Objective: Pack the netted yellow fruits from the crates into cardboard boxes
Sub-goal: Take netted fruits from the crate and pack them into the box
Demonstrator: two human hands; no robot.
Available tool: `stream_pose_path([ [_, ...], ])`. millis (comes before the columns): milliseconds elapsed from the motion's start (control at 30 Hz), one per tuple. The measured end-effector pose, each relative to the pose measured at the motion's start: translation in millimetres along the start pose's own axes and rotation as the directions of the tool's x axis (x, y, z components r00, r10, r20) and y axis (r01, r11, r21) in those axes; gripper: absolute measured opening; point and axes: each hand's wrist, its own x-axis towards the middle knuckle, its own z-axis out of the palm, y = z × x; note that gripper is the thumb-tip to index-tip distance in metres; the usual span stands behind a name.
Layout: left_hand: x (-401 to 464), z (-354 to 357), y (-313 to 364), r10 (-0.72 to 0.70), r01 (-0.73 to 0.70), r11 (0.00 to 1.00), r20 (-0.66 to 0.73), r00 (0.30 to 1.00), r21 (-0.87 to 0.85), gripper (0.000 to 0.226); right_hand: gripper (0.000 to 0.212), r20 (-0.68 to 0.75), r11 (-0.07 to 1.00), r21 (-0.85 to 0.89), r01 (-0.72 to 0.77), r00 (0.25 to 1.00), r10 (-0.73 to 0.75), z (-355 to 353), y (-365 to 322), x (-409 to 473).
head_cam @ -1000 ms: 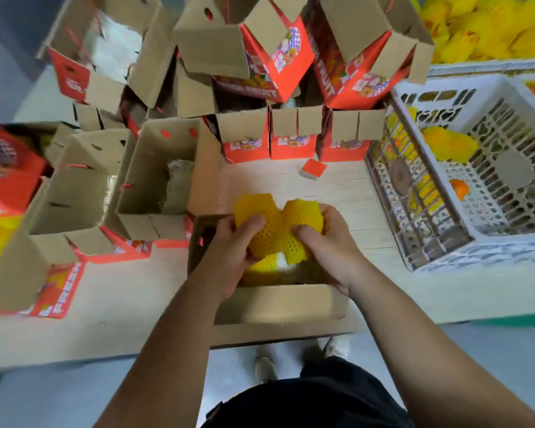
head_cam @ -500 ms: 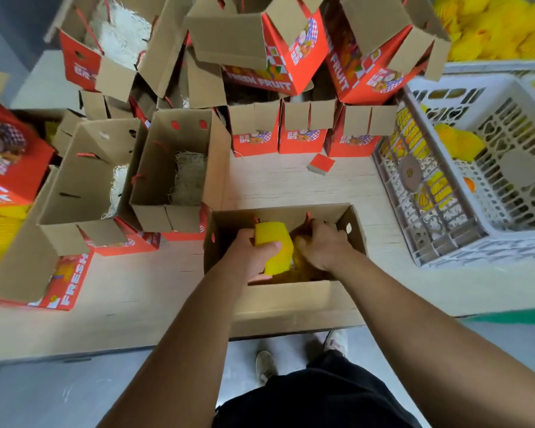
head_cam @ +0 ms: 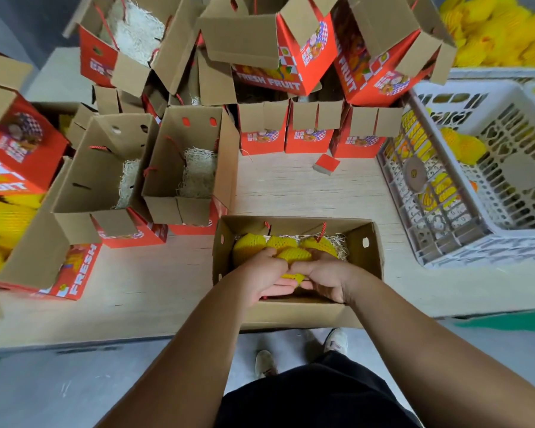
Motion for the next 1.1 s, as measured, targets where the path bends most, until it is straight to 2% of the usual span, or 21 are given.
stream_pose_path([
  [67,-8,-5,2,0.021,-0.022,0.998,0.021,1.0,0.053,0.059,0.076,-0.05,0.992,-0.123,0.0,0.999,-0.006,0,-2,-1],
  [100,-11,-10,3,0.098,-0.097,0.976,0.004,0.995,0.195,0.054,0.067,-0.084,0.985,-0.173,-0.002,0.996,-0.013,-1,-3,-2],
  [133,-15,-18,3,0.239,-0.206,0.894,-0.035,0.97,0.398,0.047,0.059,-0.116,0.979,-0.204,-0.009,0.993,-0.015,-4,-4,-3],
  [167,-20,-27,2,0.422,-0.302,0.75,-0.073,0.904,0.588,0.039,0.057,-0.137,0.974,-0.227,-0.01,0.99,-0.021,-8,-5,-3],
  [200,-23,-37,1,0.61,-0.364,0.592,-0.104,0.786,0.719,0.032,0.065,-0.143,0.965,-0.262,-0.002,0.989,-0.036,-12,-4,-4],
  [267,-30,-53,-7,0.821,-0.432,0.42,-0.131,0.556,0.798,0.023,0.081,-0.118,0.92,-0.389,0.051,0.988,-0.104,-14,-3,-7],
  [300,-32,-57,-14,0.869,-0.45,0.356,-0.114,0.482,0.819,0.025,0.079,-0.088,0.874,-0.477,0.098,0.983,-0.159,-12,-3,-9],
  [367,-31,-56,-27,0.922,-0.476,0.222,-0.024,0.387,0.851,0.032,0.066,0.01,0.755,-0.63,0.185,0.973,-0.23,-4,-6,-11],
  [433,-30,-54,-32,0.946,-0.518,0.21,-0.038,0.322,0.829,0.031,0.056,0.12,0.617,-0.75,0.24,0.966,-0.229,10,-14,-10],
  [500,-27,-53,-31,0.944,-0.541,0.268,-0.105,0.313,0.797,0.022,0.046,0.199,0.497,-0.819,0.285,0.955,-0.219,24,-23,-6],
  [567,-25,-52,-29,0.933,-0.543,0.312,-0.143,0.331,0.779,0.023,0.042,0.263,0.446,-0.836,0.321,0.946,-0.188,40,-31,-1],
  [600,-24,-51,-28,0.93,-0.546,0.322,-0.149,0.337,0.773,0.028,0.046,0.293,0.417,-0.845,0.336,0.942,-0.167,47,-34,2],
  [700,-20,-50,-28,0.93,-0.536,0.325,-0.161,0.329,0.779,0.013,0.062,0.34,0.235,-0.902,0.362,0.932,-0.127,60,-37,20],
  [767,-15,-50,-25,0.921,-0.538,0.345,-0.167,0.351,0.769,0.021,0.066,0.351,0.149,-0.918,0.368,0.928,-0.127,64,-37,33],
  [833,-13,-50,-21,0.92,-0.551,0.34,-0.147,0.364,0.762,0.024,0.055,0.369,0.103,-0.916,0.387,0.915,-0.16,69,-37,41],
  [867,-12,-50,-19,0.922,-0.546,0.33,-0.14,0.36,0.77,0.026,0.042,0.378,0.091,-0.912,0.399,0.907,-0.185,72,-37,44],
  [933,-9,-51,-16,0.913,-0.531,0.34,-0.137,0.384,0.776,0.027,0.018,0.399,-0.11,-0.917,0.384,0.884,-0.243,76,-40,48],
  [967,-9,-51,-15,0.907,-0.525,0.348,-0.137,0.399,0.777,0.027,0.016,0.369,-0.127,-0.929,0.349,0.902,-0.223,76,-41,49],
  [1000,-8,-51,-14,0.903,-0.52,0.351,-0.134,0.409,0.779,0.026,0.019,0.342,-0.089,-0.94,0.33,0.918,-0.201,78,-43,52],
  [1067,-7,-49,-12,0.893,-0.503,0.362,-0.137,0.429,0.785,0.023,0.035,0.394,0.013,-0.914,0.406,0.893,-0.218,86,-51,44],
  [1100,-7,-48,-10,0.884,-0.488,0.378,-0.149,0.444,0.786,0.023,0.037,0.396,0.111,-0.895,0.431,0.885,-0.246,89,-56,37],
])
